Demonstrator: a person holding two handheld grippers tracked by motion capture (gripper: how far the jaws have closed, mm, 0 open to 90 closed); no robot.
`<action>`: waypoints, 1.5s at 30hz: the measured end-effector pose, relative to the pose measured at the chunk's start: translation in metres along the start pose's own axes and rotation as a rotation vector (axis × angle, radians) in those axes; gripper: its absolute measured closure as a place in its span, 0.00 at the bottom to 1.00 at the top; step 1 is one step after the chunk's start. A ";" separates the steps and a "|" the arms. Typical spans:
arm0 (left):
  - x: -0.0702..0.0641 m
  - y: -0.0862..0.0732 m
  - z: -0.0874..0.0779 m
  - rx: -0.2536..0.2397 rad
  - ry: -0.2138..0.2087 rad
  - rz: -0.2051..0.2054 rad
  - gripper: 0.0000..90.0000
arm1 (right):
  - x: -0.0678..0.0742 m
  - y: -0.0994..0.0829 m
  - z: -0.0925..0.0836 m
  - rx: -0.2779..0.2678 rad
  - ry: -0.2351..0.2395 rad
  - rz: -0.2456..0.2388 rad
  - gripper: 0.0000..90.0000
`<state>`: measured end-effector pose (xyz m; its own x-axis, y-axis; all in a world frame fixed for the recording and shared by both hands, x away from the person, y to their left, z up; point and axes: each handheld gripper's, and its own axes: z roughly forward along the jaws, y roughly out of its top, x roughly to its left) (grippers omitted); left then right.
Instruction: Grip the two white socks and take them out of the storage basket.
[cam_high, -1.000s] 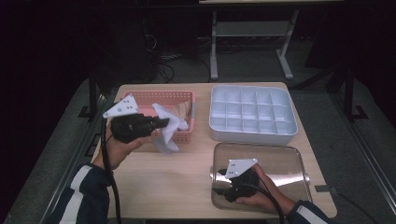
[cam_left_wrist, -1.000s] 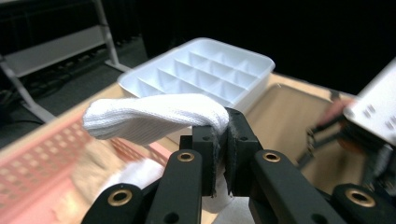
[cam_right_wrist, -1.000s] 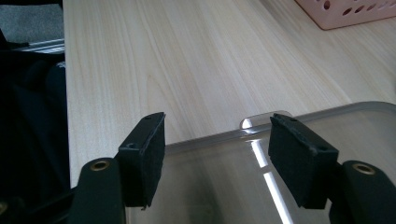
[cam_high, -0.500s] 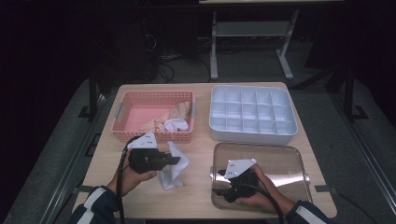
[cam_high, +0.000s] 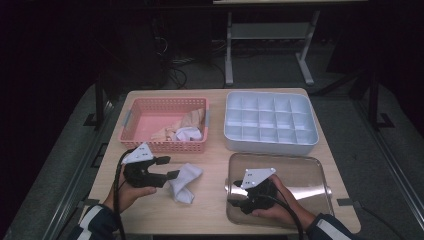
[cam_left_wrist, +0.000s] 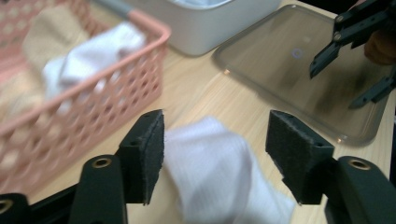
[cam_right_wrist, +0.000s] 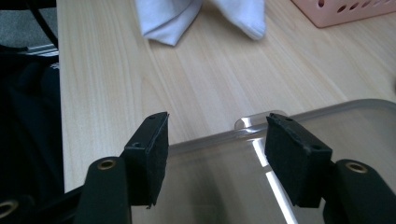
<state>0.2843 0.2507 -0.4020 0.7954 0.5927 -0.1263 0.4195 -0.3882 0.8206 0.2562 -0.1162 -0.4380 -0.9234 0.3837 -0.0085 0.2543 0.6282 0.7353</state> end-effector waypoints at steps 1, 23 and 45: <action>0.002 -0.008 -0.002 0.013 0.005 -0.013 0.44 | 0.000 0.001 0.000 -0.003 0.001 0.003 0.46; -0.010 -0.056 0.027 0.171 0.062 -0.048 0.51 | -0.020 0.097 0.086 0.011 0.085 -0.223 0.60; -0.007 -0.042 0.049 0.225 0.120 0.051 0.68 | -0.031 0.084 0.119 0.048 0.084 -0.261 0.68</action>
<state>0.2822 0.2288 -0.4628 0.7663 0.6425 -0.0095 0.4772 -0.5592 0.6779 0.3409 0.0054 -0.4564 -0.9795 0.1484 -0.1364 0.0157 0.7308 0.6824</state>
